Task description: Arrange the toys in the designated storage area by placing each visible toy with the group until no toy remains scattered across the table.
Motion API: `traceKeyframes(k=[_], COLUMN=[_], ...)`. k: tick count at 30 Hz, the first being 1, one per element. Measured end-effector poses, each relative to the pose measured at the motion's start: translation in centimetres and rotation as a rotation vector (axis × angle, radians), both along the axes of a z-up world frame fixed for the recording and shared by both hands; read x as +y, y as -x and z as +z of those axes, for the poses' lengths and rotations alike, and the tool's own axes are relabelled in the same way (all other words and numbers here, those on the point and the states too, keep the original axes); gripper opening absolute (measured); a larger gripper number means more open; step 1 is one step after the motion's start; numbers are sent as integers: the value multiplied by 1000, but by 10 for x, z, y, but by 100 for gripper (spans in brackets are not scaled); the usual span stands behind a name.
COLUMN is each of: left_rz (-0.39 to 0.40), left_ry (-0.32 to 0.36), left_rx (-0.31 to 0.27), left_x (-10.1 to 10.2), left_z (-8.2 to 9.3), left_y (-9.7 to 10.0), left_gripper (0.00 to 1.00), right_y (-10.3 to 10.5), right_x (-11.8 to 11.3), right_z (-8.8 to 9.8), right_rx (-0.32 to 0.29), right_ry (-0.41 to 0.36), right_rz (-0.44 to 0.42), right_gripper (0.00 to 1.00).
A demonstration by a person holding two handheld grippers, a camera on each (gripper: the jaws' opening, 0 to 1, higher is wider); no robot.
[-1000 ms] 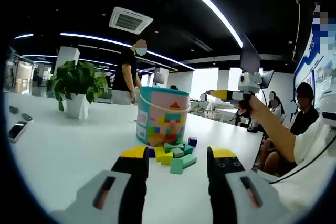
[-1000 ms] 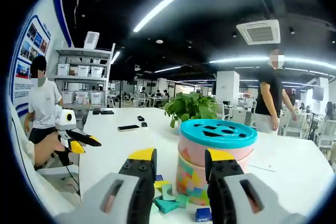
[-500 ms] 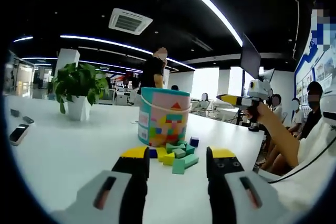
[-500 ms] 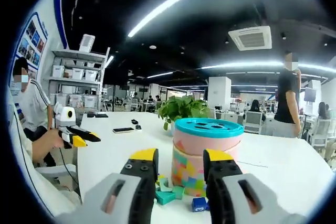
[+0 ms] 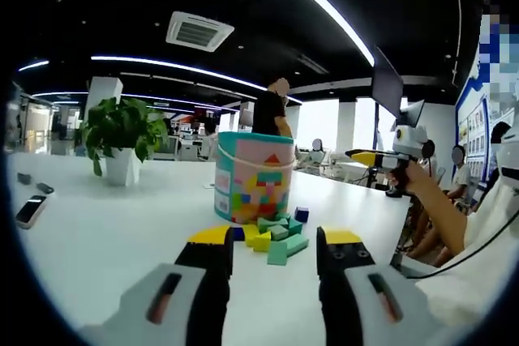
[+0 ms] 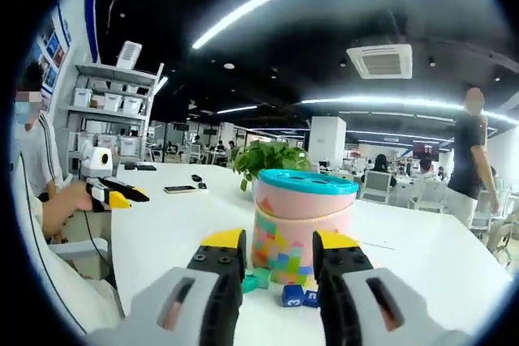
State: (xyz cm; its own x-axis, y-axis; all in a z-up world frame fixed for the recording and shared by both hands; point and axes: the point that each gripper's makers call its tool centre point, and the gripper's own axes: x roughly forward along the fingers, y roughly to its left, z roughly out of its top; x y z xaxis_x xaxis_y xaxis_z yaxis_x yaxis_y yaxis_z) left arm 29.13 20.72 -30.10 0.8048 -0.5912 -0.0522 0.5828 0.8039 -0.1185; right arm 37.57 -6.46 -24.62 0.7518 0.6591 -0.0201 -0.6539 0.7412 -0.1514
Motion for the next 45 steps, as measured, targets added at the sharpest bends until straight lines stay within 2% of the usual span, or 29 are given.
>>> traceKeyframes(k=[11, 15, 17, 24, 27, 29, 31, 34, 45], left_rz=[-3, -7, -9, 0, -10, -23, -25, -26, -21], left_ry=[-14, -18, -20, -16, -18, -18, -21, -30, -31], left_rx=[14, 13, 10, 11, 19, 23, 23, 21, 27], left_x=[-1, -2, -2, 0, -3, -5, -7, -7, -7], left_z=[-5, -4, -2, -2, -4, -5, -6, -6, -7], left_y=[-2, 0, 1, 0, 0, 1, 1, 1, 0], left_gripper=[42, 42, 42, 42, 41, 41, 41, 41, 41], right_y=[-12, -13, -16, -21, -22, -23, -28, -31, -49], right_x=[-7, -4, -4, -8, -3, 0, 0, 1, -1], right_z=[-27, -31, -35, -51, -49, -53, -61, -72, -87], right_rx=[34, 52, 67, 61, 3, 46, 83, 75, 138], right_ry=[53, 10, 3, 56, 61, 25, 32, 107, 132], right_rz=[-42, -11, -10, -45, -28, -19, -31, -26, -24], right_gripper=[31, 37, 36, 34, 30, 33, 35, 35, 36])
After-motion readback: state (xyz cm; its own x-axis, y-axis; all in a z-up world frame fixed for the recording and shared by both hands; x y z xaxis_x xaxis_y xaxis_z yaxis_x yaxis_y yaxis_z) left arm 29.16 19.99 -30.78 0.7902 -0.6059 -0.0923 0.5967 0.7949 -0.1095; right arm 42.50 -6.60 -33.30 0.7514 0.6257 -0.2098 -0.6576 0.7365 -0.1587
